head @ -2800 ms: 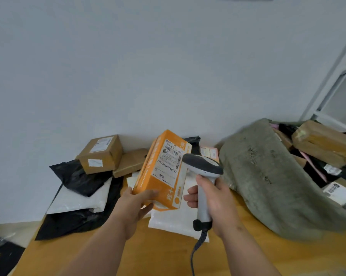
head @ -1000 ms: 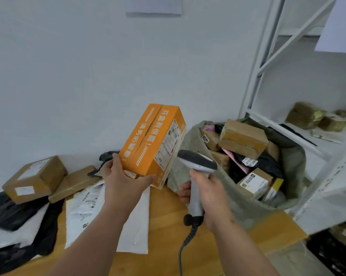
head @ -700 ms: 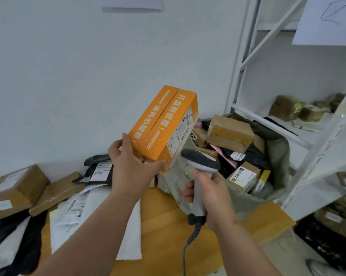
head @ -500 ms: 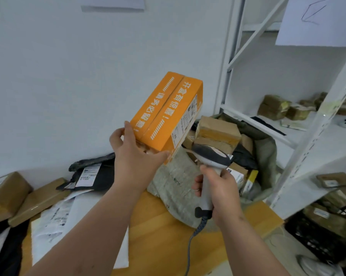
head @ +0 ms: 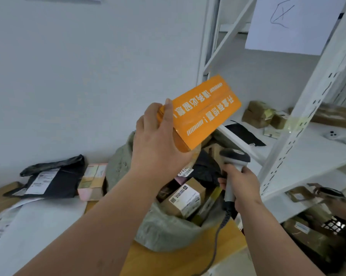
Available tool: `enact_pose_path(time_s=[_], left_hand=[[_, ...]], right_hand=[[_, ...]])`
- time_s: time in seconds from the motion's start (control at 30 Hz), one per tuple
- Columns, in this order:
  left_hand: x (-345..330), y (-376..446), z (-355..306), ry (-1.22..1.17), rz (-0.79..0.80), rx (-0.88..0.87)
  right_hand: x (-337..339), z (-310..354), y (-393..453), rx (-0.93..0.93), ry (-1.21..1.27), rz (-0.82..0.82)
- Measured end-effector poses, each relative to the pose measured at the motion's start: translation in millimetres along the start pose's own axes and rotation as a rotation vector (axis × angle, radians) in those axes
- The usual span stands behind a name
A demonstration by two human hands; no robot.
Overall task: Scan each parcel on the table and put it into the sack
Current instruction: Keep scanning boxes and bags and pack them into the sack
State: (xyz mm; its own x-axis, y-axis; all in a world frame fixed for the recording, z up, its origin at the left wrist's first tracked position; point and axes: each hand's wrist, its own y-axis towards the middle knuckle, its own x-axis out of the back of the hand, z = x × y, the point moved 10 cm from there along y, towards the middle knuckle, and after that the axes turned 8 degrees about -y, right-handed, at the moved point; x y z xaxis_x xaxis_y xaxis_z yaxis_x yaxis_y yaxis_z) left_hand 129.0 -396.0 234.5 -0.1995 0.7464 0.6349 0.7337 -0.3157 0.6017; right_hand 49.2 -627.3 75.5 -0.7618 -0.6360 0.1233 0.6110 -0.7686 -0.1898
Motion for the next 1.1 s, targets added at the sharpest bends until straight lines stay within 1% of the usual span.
enact_pose_path(time_s=[0.1, 0.2, 0.27, 0.37, 0.43, 0.53, 0.67, 0.73, 0.83, 0.9, 1.1], left_hand=[[-32, 0, -13, 0.095, 0.021, -0.018], [-59, 2, -8, 0.130, 0.091, 0.043], [-65, 6, -4, 0.142, 0.100, 0.087], [-61, 18, 0, 0.107, 0.052, 0.155], [-53, 31, -1, 0.107, -0.012, 0.162], [-45, 48, -1, 0.158, -0.074, 0.142], [-46, 66, 3, 0.223, -0.093, 0.120], [-49, 77, 9, 0.228, -0.086, 0.128], [-60, 96, 18, 0.223, -0.024, 0.128], [-69, 111, 21, 0.225, 0.040, 0.099], [-109, 159, 29, 0.137, 0.307, -0.033]], right_hand=[[11, -19, 30, -0.059, -0.025, 0.009], [12, -35, 51, -0.115, -0.031, 0.056], [11, -45, 61, -0.151, -0.042, 0.096], [9, -53, 72, -0.191, -0.055, 0.131], [6, -53, 79, -0.208, -0.053, 0.140], [-2, -46, 87, -0.197, -0.053, 0.161], [-13, -23, 96, -0.103, -0.046, 0.136], [-23, -9, 98, -0.076, -0.008, 0.157], [-36, 11, 104, -0.052, 0.024, 0.197], [-40, 22, 108, -0.037, 0.033, 0.204], [-43, 49, 130, 0.000, 0.046, 0.134]])
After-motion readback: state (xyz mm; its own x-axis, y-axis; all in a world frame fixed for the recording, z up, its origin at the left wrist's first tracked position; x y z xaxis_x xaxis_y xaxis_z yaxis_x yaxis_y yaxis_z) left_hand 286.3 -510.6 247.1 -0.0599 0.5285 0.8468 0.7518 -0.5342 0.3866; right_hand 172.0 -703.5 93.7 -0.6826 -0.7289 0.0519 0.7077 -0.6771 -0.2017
